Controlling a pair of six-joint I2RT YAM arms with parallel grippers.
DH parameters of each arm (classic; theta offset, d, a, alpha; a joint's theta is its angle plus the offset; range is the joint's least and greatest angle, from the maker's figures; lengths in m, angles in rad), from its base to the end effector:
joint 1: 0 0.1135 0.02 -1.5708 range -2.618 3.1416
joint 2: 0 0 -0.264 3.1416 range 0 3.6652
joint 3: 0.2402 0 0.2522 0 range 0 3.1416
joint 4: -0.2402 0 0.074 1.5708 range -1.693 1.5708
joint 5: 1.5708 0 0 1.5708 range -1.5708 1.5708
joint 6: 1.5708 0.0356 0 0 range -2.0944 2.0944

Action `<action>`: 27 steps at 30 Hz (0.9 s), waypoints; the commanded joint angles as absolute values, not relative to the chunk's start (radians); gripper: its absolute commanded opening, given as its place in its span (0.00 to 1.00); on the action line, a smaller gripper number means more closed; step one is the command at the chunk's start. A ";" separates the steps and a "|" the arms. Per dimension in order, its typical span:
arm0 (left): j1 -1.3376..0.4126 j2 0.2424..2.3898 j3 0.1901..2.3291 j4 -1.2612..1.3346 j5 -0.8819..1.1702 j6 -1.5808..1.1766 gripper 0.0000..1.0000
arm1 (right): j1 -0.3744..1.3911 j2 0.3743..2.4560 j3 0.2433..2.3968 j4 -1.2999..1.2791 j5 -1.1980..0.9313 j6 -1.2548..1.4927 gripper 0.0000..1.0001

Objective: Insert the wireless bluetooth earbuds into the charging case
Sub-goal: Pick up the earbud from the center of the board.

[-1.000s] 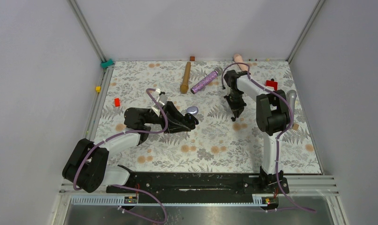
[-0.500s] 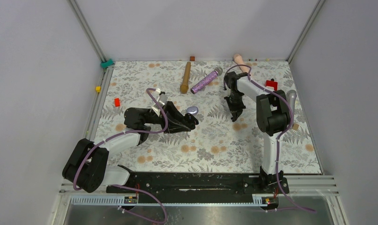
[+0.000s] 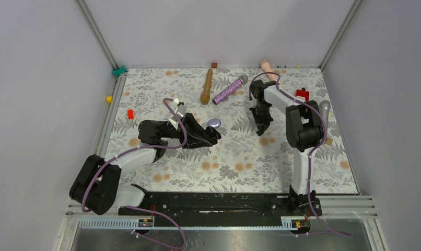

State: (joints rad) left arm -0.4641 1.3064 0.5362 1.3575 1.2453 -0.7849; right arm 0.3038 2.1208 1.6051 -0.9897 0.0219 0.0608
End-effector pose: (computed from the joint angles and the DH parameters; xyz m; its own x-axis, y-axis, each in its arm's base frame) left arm 0.1992 -0.1375 0.2881 -0.2491 -0.1281 -0.9600 0.9504 -0.2228 -0.2169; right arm 0.3894 0.1213 0.1606 -0.9685 -0.2400 -0.0666 -0.2393 0.9708 -0.0179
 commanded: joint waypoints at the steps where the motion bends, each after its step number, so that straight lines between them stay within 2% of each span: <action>1: -0.463 1.291 0.553 1.427 1.255 -0.787 0.00 | 0.310 2.098 1.614 -0.999 0.009 0.067 0.21; 17: -0.462 1.282 0.554 1.427 1.257 -0.792 0.00 | 0.332 2.117 1.642 -1.012 0.031 0.053 0.30; 27: -0.463 1.280 0.554 1.428 1.256 -0.793 0.00 | 0.339 2.121 1.659 -1.014 0.003 0.051 0.27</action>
State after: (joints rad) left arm -0.4641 1.3064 0.5362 1.3575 1.2453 -0.7876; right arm 0.3264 2.1216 1.6169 -0.9913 0.0139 0.0544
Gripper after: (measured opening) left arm 0.297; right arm 0.272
